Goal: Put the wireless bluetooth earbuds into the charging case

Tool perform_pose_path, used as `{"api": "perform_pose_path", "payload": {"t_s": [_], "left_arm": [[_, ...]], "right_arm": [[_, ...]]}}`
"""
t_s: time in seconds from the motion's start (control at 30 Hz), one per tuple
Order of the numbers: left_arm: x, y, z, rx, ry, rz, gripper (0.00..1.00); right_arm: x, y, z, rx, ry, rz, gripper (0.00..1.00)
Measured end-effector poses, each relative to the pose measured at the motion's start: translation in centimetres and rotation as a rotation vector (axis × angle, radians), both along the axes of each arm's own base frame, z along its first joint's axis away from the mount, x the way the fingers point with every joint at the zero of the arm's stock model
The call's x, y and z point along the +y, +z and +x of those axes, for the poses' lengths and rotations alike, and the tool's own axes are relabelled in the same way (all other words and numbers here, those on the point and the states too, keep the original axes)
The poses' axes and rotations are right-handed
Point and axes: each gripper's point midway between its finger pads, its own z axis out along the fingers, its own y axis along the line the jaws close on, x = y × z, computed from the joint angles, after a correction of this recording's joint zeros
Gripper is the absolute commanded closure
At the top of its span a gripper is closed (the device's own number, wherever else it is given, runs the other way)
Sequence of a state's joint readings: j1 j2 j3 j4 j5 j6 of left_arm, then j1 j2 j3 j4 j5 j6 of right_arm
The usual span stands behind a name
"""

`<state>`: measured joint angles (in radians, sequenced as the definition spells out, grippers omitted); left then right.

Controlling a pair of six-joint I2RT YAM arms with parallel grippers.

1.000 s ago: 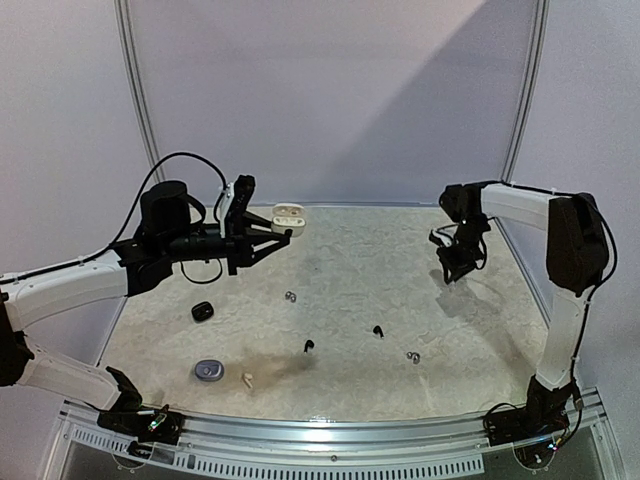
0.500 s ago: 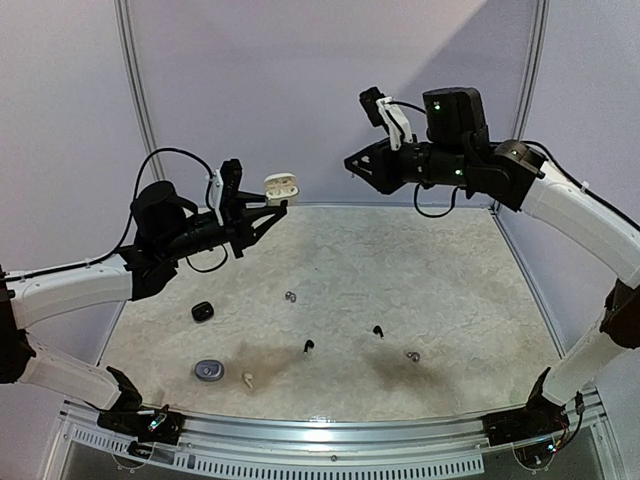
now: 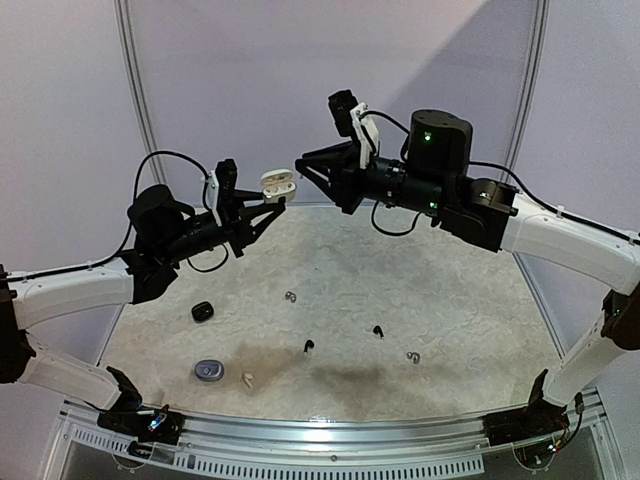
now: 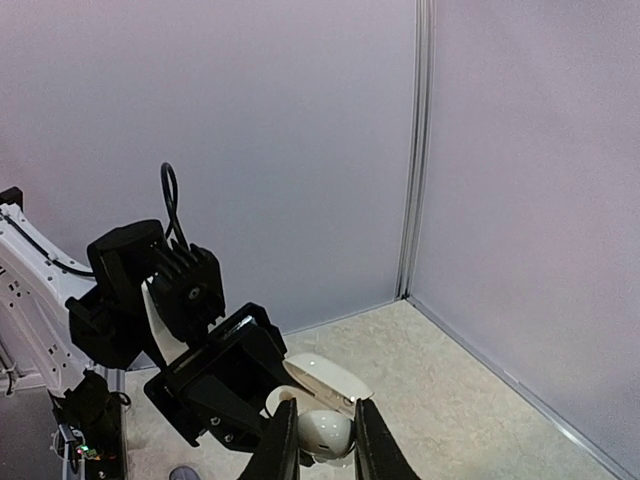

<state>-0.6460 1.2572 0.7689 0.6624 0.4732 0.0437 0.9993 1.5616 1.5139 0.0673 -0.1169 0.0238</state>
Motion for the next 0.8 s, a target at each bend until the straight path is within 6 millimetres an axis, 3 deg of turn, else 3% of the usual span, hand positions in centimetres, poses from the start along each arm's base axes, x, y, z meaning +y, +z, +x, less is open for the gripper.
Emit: {"api": "perform_pose_path", "payload": {"t_s": [0.23,0.53,0.8], "left_arm": [[0.0,0.0,0.0,0.012,-0.003,-0.006,1.0],[-0.3,0.1,-0.6,0.036,-0.043,-0.018,1.0],[-0.6,-0.3,-0.8,0.053,-0.071,-0.015,1.0]], "right_arm": [[0.2,1.0,0.0,-0.076,0.003,0.014,1.0],[2.0,-2.3,0.6,-0.098,0.035,-0.073,1.0],[2.0,-3.0,0.8,-0.118,0.026,-0.111,1.0]]}}
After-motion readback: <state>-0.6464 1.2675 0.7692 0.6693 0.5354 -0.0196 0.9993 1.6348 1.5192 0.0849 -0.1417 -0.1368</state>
